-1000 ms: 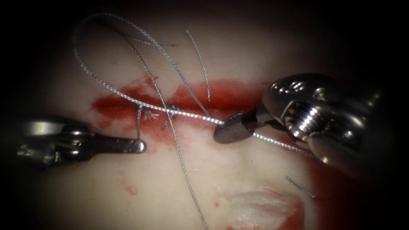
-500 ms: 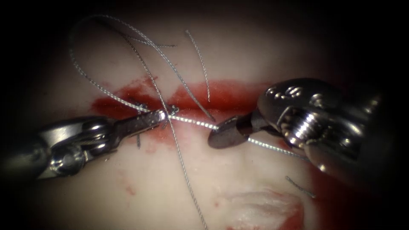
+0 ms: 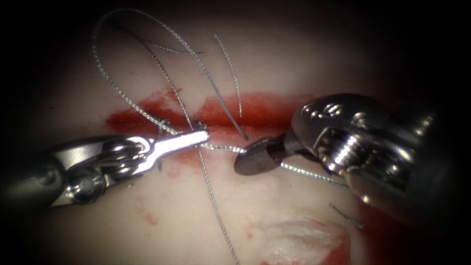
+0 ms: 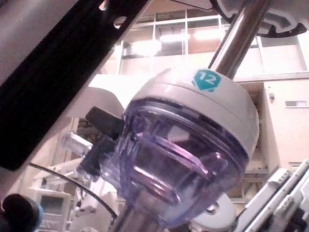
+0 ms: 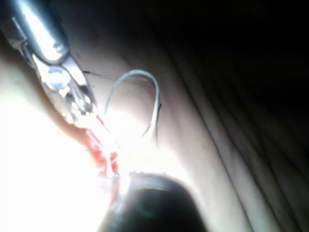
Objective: Wound Closure
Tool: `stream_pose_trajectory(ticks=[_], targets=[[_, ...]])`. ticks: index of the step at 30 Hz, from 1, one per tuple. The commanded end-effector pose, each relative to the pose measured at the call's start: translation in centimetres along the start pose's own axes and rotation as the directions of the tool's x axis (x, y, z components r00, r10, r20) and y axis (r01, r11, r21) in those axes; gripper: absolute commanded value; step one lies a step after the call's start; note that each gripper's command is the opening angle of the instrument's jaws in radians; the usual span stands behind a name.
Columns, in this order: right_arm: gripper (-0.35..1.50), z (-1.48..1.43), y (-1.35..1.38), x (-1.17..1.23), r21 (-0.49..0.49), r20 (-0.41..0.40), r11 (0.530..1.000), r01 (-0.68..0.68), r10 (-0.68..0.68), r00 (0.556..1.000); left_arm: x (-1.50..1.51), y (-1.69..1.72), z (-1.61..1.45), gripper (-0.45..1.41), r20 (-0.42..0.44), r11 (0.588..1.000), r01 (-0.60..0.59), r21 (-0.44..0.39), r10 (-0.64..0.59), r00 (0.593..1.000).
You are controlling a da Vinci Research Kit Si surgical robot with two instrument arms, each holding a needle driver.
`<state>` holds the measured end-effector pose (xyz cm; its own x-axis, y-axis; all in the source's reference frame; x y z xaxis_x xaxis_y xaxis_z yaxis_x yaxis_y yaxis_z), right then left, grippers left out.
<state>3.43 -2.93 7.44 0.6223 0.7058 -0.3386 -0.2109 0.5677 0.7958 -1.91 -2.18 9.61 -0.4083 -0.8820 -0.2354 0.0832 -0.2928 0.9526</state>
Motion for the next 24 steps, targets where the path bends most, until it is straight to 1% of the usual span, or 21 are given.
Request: stream_pose_trajectory(ticks=[1, 5, 6, 7, 8, 9, 10, 11, 12, 13, 14, 15, 16, 17, 18, 19, 20, 21, 23, 24], targets=[[-0.35, 0.02, 0.03, 0.13, -0.001, -0.005, 1.0, 0.004, -0.004, 1.0, -0.07, -0.09, 0.09, -0.45, -0.015, 1.0, -0.003, 0.011, 0.003, 1.0], [-0.35, 0.0, 0.01, 0.13, 0.021, -0.014, 1.0, 0.002, -0.002, 1.0, -0.08, -0.12, 0.05, -0.45, -0.051, 0.999, -0.04, 0.019, 0.041, 0.998], [0.0, -0.01, 0.0, 0.13, 0.037, -0.03, 0.999, 0.002, 0.0, 1.0, -0.07, -0.12, 0.03, -0.45, -0.084, 0.995, -0.097, 0.028, 0.099, 0.992], [0.51, -0.04, -0.01, 0.13, 0.048, -0.041, 0.999, 0.012, -0.01, 0.999, -0.07, -0.13, 0.0, -0.45, -0.131, 0.982, -0.187, 0.035, 0.19, 0.973], [0.88, -0.08, -0.02, 0.13, 0.045, -0.057, 0.998, 0.034, -0.031, 0.998, -0.07, -0.14, -0.03, -0.45, -0.189, 0.972, -0.234, 0.033, 0.236, 0.953], [1.11, -0.14, -0.03, 0.14, 0.025, -0.09, 0.998, 0.057, -0.054, 0.994, -0.07, -0.15, -0.11, -0.45, -0.258, 0.97, -0.242, 0.026, 0.24, 0.936], [1.2, -0.2, -0.04, 0.15, 0.009, -0.118, 0.998, 0.055, -0.053, 0.992, -0.08, -0.15, -0.17, -0.45, -0.309, 0.953, -0.302, 0.031, 0.297, 0.903], [1.2, -0.27, -0.04, 0.16, -0.008, -0.147, 0.999, 0.043, -0.044, 0.988, -0.08, -0.16, -0.24, -0.45, -0.363, 0.943, -0.333, 0.016, 0.315, 0.877], [1.13, -0.36, -0.04, 0.2, -0.037, -0.19, 0.999, 0.017, -0.024, 0.982, -0.1, -0.17, -0.3, -0.45, -0.438, 0.916, -0.4, -0.008, 0.357, 0.825], [0.88, -0.49, -0.01, 0.27, -0.076, -0.24, 0.996, -0.036, 0.017, 0.971, -0.11, -0.19, -0.37, -0.45, -0.553, 0.869, -0.493, -0.048, 0.388, 0.738], [0.88, -0.49, -0.01, 0.27, -0.076, -0.24, 0.996, -0.036, 0.017, 0.971, -0.11, -0.19, -0.37, -0.45, -0.553, 0.869, -0.493, -0.048, 0.388, 0.738], [0.31, -0.58, 0.02, 0.34, -0.101, -0.269, 0.992, -0.074, 0.044, 0.962, -0.12, -0.2, -0.41, -0.45, -0.615, 0.83, -0.556, -0.045, 0.415, 0.67], [-0.2, -0.64, 0.06, 0.38, -0.117, -0.287, 0.988, -0.1, 0.063, 0.956, -0.13, -0.21, -0.44, -0.45, -0.654, 0.799, -0.601, -0.029, 0.439, 0.616], [-0.35, -0.7, 0.1, 0.43, -0.133, -0.3, 0.983, -0.126, 0.081, 0.95, -0.14, -0.22, -0.46, -0.45, -0.687, 0.764, -0.645, -0.024, 0.456, 0.566], [-0.35, -0.81, 0.23, 0.53, -0.155, -0.331, 0.972, -0.178, 0.119, 0.936, -0.17, -0.26, -0.52, -0.45, -0.739, 0.686, -0.728, 0.019, 0.5, 0.452], [-0.35, -0.84, 0.3, 0.56, -0.165, -0.345, 0.968, -0.192, 0.126, 0.93, -0.18, -0.28, -0.54, -0.45, -0.752, 0.663, -0.748, 0.031, 0.508, 0.42], [-0.35, -0.86, 0.36, 0.58, -0.167, -0.365, 0.964, -0.208, 0.136, 0.921, -0.2, -0.3, -0.57, -0.45, -0.765, 0.626, -0.779, 0.049, 0.524, 0.373], [-0.35, -0.86, 0.45, 0.59, -0.171, -0.4, 0.958, -0.23, 0.145, 0.905, -0.21, -0.32, -0.59, -0.45, -0.772, 0.596, -0.801, 0.053, 0.533, 0.345], [-0.35, -0.79, 0.59, 0.57, -0.196, -0.444, 0.95, -0.245, 0.137, 0.885, -0.25, -0.35, -0.62, -0.45, -0.787, 0.55, -0.834, 0.04, 0.532, 0.312], [-0.35, -0.72, 0.69, 0.54, -0.205, -0.473, 0.946, -0.251, 0.128, 0.871, -0.28, -0.37, -0.63, -0.45, -0.8, 0.513, -0.857, 0.04, 0.53, 0.28]])
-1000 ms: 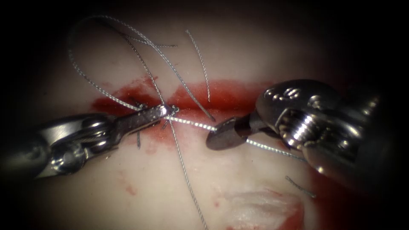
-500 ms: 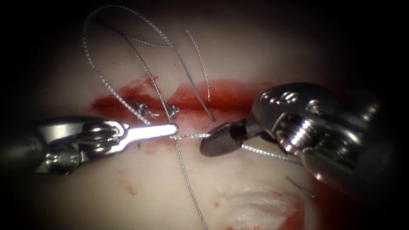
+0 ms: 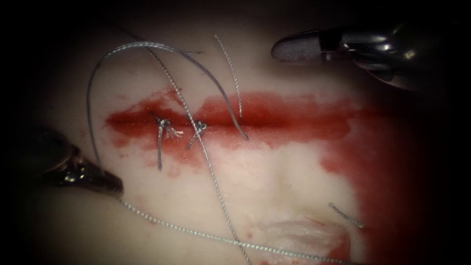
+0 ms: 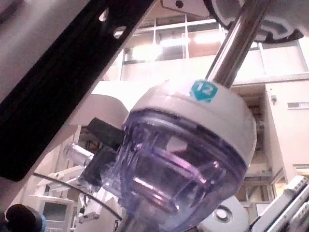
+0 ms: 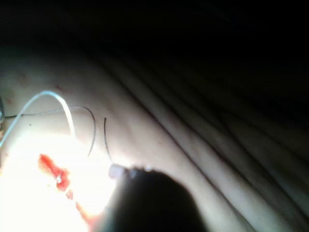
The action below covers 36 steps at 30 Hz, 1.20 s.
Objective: Wound Closure
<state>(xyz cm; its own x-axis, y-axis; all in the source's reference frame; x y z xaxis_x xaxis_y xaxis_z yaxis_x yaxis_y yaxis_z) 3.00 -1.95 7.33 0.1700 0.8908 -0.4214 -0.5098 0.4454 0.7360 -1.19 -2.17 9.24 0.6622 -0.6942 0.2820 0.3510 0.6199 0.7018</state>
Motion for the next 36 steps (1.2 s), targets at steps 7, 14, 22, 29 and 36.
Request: stream_pose_trajectory(ticks=[7, 14, 22, 29, 36], targets=[[-0.35, 0.78, 0.42, -0.32, 0.312, 0.085, 0.949, 0.044, -0.074, 0.994, -0.32, 0.1, -0.06, -0.45, -0.023, 0.988, -0.044, -0.149, 0.041, 0.999], [-0.35, 1.04, 0.19, -0.56, 0.542, 0.108, 0.839, 0.058, -0.138, 0.985, -0.66, 0.31, -0.02, -0.45, -0.255, 0.918, -0.118, -0.378, 0.02, 0.967], [-0.35, 1.03, -0.27, -0.74, 0.755, 0.182, 0.633, -0.173, 0.051, 0.982, -0.64, 0.5, -0.05, -0.45, -0.362, 0.819, -0.187, -0.542, -0.027, 0.932], [-0.35, 0.98, -0.62, -0.56, 0.788, 0.17, 0.546, -0.285, 0.253, 0.952, -0.54, 0.44, 0.32, -0.45, -0.432, 0.847, -0.202, -0.492, -0.036, 0.901], [-0.35, 0.99, -0.75, -0.33, 0.794, -0.18, 0.598, -0.112, 0.407, 0.895, -0.52, 0.14, 0.59, -0.45, -0.449, 0.904, -0.198, -0.378, 0.008, 0.894]])
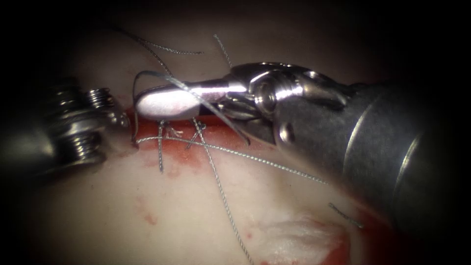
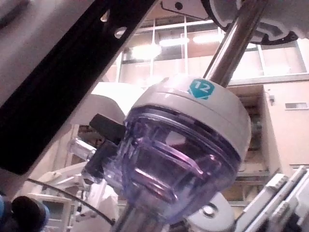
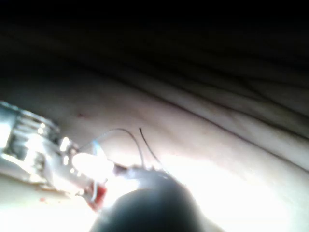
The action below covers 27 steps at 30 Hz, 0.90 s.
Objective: Wound Closure
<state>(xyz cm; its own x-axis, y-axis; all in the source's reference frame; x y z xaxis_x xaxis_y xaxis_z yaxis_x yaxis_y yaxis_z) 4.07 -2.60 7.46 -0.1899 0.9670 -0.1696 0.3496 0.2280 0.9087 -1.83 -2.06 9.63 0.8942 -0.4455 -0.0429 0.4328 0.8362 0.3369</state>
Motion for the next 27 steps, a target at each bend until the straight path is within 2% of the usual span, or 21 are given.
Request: stream_pose_trajectory(ticks=[1, 3, 6, 9, 12, 14, 15, 16, 18, 19, 20, 21, 23, 25, 26, 27], targets=[[-0.35, 0.13, 0.05, 0.11, -0.008, -0.037, 1.0, 0.018, -0.018, 0.999, -0.12, 0.02, -0.09, -0.45, 0.01, 1.0, -0.005, -0.002, 0.005, 1.0], [-0.35, 0.14, 0.05, 0.15, -0.019, -0.072, 1.0, 0.013, -0.015, 0.997, -0.16, -0.06, -0.11, -0.45, 0.008, 1.0, -0.011, 0.002, 0.011, 1.0], [-0.35, 0.15, 0.05, 0.18, 0.032, -0.126, 0.998, -0.059, 0.063, 0.99, -0.2, -0.12, -0.11, -0.45, 0.007, 1.0, -0.013, 0.002, 0.013, 1.0], [-0.35, 0.16, 0.05, 0.18, 0.035, -0.143, 0.995, -0.089, 0.093, 0.985, -0.21, -0.13, -0.12, -0.45, 0.007, 1.0, -0.012, 0.004, 0.012, 1.0], [-0.35, 0.23, 0.05, 0.18, 0.016, -0.169, 0.997, -0.078, 0.079, 0.982, -0.2, -0.14, -0.12, -0.45, 0.007, 1.0, -0.013, 0.004, 0.013, 1.0], [-0.35, 0.29, 0.05, 0.17, -0.03, -0.181, 0.998, 0.064, -0.068, 0.981, -0.19, -0.16, -0.12, -0.45, 0.006, 1.0, -0.013, 0.01, 0.013, 1.0], [-0.35, 0.31, 0.06, 0.16, -0.062, -0.16, 0.991, 0.118, -0.127, 0.979, -0.19, -0.17, -0.12, -0.45, 0.006, 1.0, -0.014, 0.01, 0.014, 1.0], [-0.35, 0.34, 0.06, 0.15, -0.135, -0.12, 0.976, 0.169, -0.186, 0.975, -0.18, -0.19, -0.13, -0.45, 0.006, 1.0, -0.021, 0.011, 0.021, 1.0], [-0.35, 0.38, 0.09, 0.1, -0.249, -0.05, 0.934, 0.258, -0.278, 0.959, -0.17, -0.23, -0.16, -0.45, -0.001, 0.999, -0.043, 0.012, 0.043, 0.999], [-0.35, 0.39, 0.11, 0.07, -0.308, -0.017, 0.903, 0.3, -0.32, 0.947, -0.17, -0.25, -0.19, -0.45, -0.007, 0.998, -0.053, 0.015, 0.053, 0.999], [-0.35, 0.41, 0.15, 0.02, -0.379, 0.036, 0.85, 0.365, -0.381, 0.924, -0.17, -0.27, -0.22, -0.45, -0.007, 0.998, -0.069, 0.007, 0.069, 0.998], [-0.35, 0.42, 0.18, -0.01, -0.412, 0.076, 0.815, 0.408, -0.416, 0.906, -0.18, -0.29, -0.26, -0.45, -0.007, 0.997, -0.08, -0.004, 0.08, 0.997], [-0.35, 0.43, 0.27, -0.05, -0.459, 0.184, 0.722, 0.518, -0.492, 0.851, -0.2, -0.34, -0.35, -0.45, -0.015, 0.995, -0.093, -0.027, 0.093, 0.996], [-0.35, 0.41, 0.34, -0.05, -0.442, 0.299, 0.642, 0.626, -0.553, 0.778, -0.22, -0.39, -0.43, -0.45, -0.016, 0.993, -0.108, -0.05, 0.107, 0.994], [-0.35, 0.35, 0.4, -0.03, -0.381, 0.407, 0.617, 0.689, -0.557, 0.724, -0.22, -0.42, -0.5, -0.45, -0.017, 0.99, -0.118, -0.075, 0.117, 0.993], [-0.35, 0.35, 0.4, -0.03, -0.381, 0.407, 0.617, 0.689, -0.557, 0.724, -0.22, -0.42, -0.5, -0.45, -0.017, 0.99, -0.118, -0.075, 0.117, 0.993]])
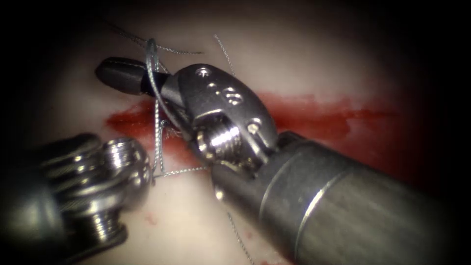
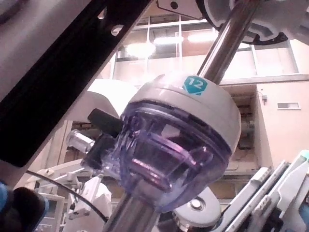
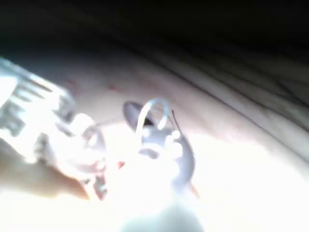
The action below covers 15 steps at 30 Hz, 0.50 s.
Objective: Wound Closure
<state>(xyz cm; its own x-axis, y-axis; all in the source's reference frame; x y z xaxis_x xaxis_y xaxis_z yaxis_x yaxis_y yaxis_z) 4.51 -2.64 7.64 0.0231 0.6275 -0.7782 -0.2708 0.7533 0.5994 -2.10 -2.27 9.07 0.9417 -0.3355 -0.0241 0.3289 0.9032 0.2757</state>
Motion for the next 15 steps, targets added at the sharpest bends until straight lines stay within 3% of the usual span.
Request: stream_pose_trajectory(ticks=[1, 3, 4, 5, 10, 13, 15], targets=[[-0.35, 0.05, 0.17, 0.03, 0.02, 0.046, 0.997, 0.071, -0.072, 0.996, -0.08, 0.08, -0.1, -0.45, 0.006, 1.0, -0.01, -0.025, 0.01, 1.0], [-0.35, -0.02, 0.29, -0.03, 0.045, 0.125, 0.984, 0.175, -0.179, 0.976, -0.04, 0.13, -0.2, -0.45, -0.009, 0.997, -0.035, -0.073, 0.035, 0.999], [-0.35, -0.02, 0.29, -0.03, 0.045, 0.125, 0.984, 0.175, -0.179, 0.976, -0.04, 0.13, -0.2, -0.45, -0.009, 0.997, -0.035, -0.073, 0.035, 0.999], [-0.1, -0.07, 0.36, -0.06, 0.054, 0.141, 0.977, 0.208, -0.214, 0.967, 0.02, 0.2, -0.27, -0.45, -0.023, 0.993, -0.052, -0.105, 0.049, 0.999], [-0.05, -0.16, 0.47, -0.08, 0.079, 0.177, 0.958, 0.275, -0.285, 0.942, 0.11, 0.37, -0.42, -0.45, -0.041, 0.978, -0.102, -0.18, 0.096, 0.995], [0.37, -0.21, 0.55, -0.15, 0.091, 0.305, 0.954, 0.285, -0.299, 0.904, 0.14, 0.55, -0.65, -0.45, -0.041, 0.953, -0.172, -0.248, 0.167, 0.985], [0.41, -0.21, 0.56, -0.19, 0.095, 0.352, 0.952, 0.29, -0.305, 0.885, 0.13, 0.59, -0.74, -0.45, -0.021, 0.945, -0.186, -0.268, 0.187, 0.982]])
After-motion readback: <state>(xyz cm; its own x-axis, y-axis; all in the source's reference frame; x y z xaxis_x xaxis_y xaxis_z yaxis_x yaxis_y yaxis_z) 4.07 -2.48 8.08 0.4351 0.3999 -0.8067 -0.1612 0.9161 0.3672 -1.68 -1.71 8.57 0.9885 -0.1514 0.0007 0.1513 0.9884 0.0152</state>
